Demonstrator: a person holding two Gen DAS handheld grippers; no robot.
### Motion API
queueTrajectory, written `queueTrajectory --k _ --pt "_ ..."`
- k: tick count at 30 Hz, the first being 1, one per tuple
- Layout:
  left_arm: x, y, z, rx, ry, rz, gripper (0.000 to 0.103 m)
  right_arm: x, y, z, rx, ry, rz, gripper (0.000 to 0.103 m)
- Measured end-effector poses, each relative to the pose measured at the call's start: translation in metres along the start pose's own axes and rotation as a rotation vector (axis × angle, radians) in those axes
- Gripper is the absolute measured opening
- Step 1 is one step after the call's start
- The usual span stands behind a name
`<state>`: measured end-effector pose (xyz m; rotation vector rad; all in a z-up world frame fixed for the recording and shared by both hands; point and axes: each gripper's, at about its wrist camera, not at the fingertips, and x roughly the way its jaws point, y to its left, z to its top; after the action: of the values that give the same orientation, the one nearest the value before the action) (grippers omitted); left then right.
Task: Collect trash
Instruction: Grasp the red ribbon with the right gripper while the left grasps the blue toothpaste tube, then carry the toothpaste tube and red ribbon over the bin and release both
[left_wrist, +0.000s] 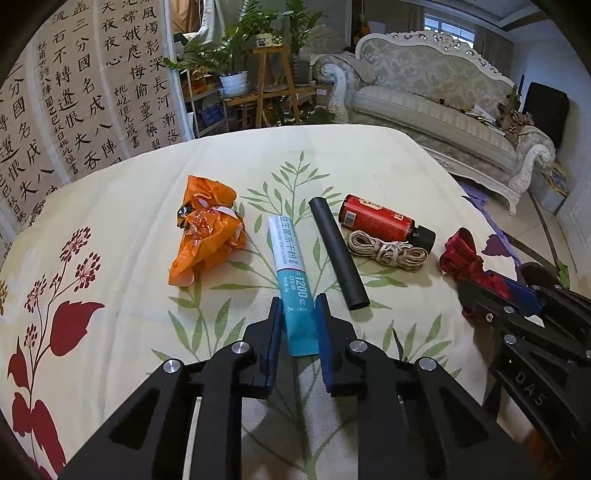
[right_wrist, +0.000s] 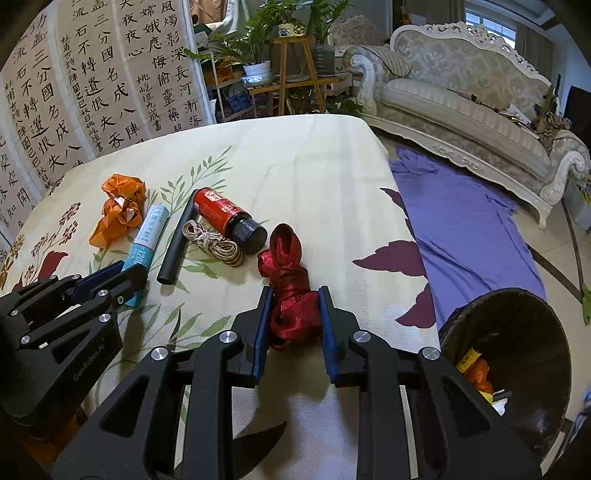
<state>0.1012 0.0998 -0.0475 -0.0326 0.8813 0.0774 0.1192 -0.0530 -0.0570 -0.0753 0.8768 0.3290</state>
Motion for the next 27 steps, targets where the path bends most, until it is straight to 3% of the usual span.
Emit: queueTrajectory --k 6,7,8,27 --pt "-0.001 -0.001 -0.002 0.0 0.0 -0.007 0.017 0.001 0.0 0.0 -0.002 0.0 -0.002 0.024" --pt "-0.002 0.0 -0.002 0.0 0.001 -0.009 0.006 0.001 0.001 0.001 -0.003 0.0 -0.002 0.024" --pt "-0.002 -0.001 -0.003 0.0 0.004 -0.011 0.003 0.001 0.001 0.0 -0.003 0.0 -0.002 0.024" --pt "-0.011 0.017 -0.011 -0.053 0.019 -0.056 0.004 0.001 0.001 0.0 -0.005 0.001 -0.005 0.024"
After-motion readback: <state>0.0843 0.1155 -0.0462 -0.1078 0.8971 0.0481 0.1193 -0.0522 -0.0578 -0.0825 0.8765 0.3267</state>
